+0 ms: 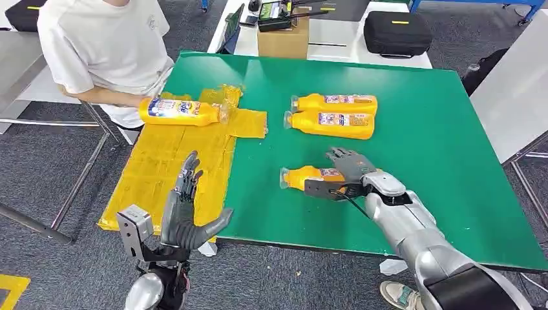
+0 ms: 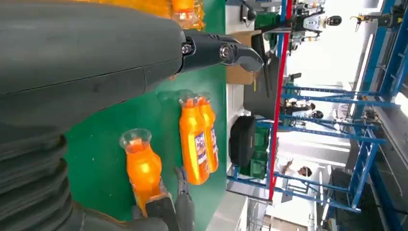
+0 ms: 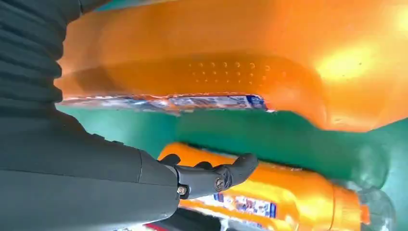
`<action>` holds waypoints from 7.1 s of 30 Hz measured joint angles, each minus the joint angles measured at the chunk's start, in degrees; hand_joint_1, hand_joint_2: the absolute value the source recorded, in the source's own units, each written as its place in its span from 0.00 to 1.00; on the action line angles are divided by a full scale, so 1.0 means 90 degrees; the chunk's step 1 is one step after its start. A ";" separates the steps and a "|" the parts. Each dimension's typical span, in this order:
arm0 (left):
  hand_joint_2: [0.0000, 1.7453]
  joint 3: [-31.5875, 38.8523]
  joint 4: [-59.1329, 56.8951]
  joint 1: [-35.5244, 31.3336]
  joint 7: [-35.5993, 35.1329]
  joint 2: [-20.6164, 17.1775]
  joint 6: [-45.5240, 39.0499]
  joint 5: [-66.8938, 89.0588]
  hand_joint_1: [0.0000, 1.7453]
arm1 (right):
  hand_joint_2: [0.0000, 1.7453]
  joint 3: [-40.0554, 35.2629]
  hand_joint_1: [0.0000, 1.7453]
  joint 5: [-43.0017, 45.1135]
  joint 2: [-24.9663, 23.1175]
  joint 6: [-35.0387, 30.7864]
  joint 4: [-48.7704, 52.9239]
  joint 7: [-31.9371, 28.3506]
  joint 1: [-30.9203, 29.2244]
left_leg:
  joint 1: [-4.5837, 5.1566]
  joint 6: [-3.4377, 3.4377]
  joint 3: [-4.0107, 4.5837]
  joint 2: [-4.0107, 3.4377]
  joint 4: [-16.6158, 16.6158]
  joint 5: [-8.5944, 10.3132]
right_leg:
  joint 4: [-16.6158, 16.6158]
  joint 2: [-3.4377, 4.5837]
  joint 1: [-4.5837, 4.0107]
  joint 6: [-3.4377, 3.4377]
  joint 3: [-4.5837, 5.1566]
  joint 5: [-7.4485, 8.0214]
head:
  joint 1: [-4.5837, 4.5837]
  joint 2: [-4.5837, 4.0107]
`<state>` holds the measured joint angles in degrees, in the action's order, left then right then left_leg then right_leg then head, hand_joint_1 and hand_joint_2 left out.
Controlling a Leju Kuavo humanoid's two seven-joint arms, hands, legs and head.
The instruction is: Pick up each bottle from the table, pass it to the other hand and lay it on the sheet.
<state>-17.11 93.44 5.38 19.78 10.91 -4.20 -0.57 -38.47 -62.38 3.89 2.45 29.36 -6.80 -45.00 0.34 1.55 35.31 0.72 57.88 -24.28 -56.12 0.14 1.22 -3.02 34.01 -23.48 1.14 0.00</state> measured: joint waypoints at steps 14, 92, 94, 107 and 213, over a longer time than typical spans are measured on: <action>1.00 0.0233 0.0432 0.0272 0.0083 0.0017 0.0049 0.0226 0.00 | 1.00 -0.0381 0.00 0.0853 0.1161 0.0262 0.1938 0.0422 0.0782 | 0.0000 0.0002 0.0005 0.0015 0.0001 -0.0003 | 0.0004 -0.0008 0.0000 -0.0001 0.0004 -0.0002 | -0.0002 0.0000; 1.00 0.0158 0.0427 0.0453 0.0342 -0.0041 -0.0100 0.0580 0.00 | 1.00 0.2733 1.00 0.2373 0.0562 -0.1598 0.3017 -0.1455 0.3791 | -0.0008 -0.0008 -0.0024 0.0016 -0.0004 -0.0018 | 0.0004 -0.0008 -0.0009 0.0003 -0.0024 -0.0008 | 0.0007 0.0000; 1.00 0.0119 0.0430 0.0482 0.0450 -0.0044 0.0005 0.0490 0.00 | 1.00 0.2915 1.00 0.2870 0.0310 -0.1586 0.3585 -0.1703 0.4202 | -0.0008 -0.0009 -0.0005 0.0022 -0.0004 -0.0015 | 0.0001 -0.0011 -0.0008 0.0003 -0.0006 -0.0009 | 0.0007 0.0000; 1.00 -0.0474 0.0199 0.0600 0.1210 -0.0063 0.1256 -0.0360 0.00 | 1.00 0.3313 1.00 0.6237 -0.1555 -0.1340 0.6810 -0.2919 0.5282 | -0.0009 -0.0010 0.0007 0.0010 -0.0005 -0.0015 | 0.0002 -0.0011 -0.0006 0.0009 0.0011 -0.0014 | -0.0002 0.0000; 1.00 -0.0565 -0.3282 -0.3693 -0.1479 -0.2868 0.1434 0.6157 1.00 | 0.00 0.1722 0.00 0.4493 -0.1766 -0.3553 0.6030 -0.3614 0.5008 | -0.0039 -0.0037 0.0012 -0.0015 -0.0005 0.0013 | -0.0010 0.0007 -0.0030 0.0035 0.0030 0.0006 | -0.0002 0.0000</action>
<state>-22.19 63.90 -27.85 6.47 -14.90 8.71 54.85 -22.97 -21.94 -12.00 -29.53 83.62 -39.32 0.07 -0.01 1.22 35.42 0.59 57.83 -24.16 -56.21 0.21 0.94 -2.71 34.28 -23.43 1.11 0.00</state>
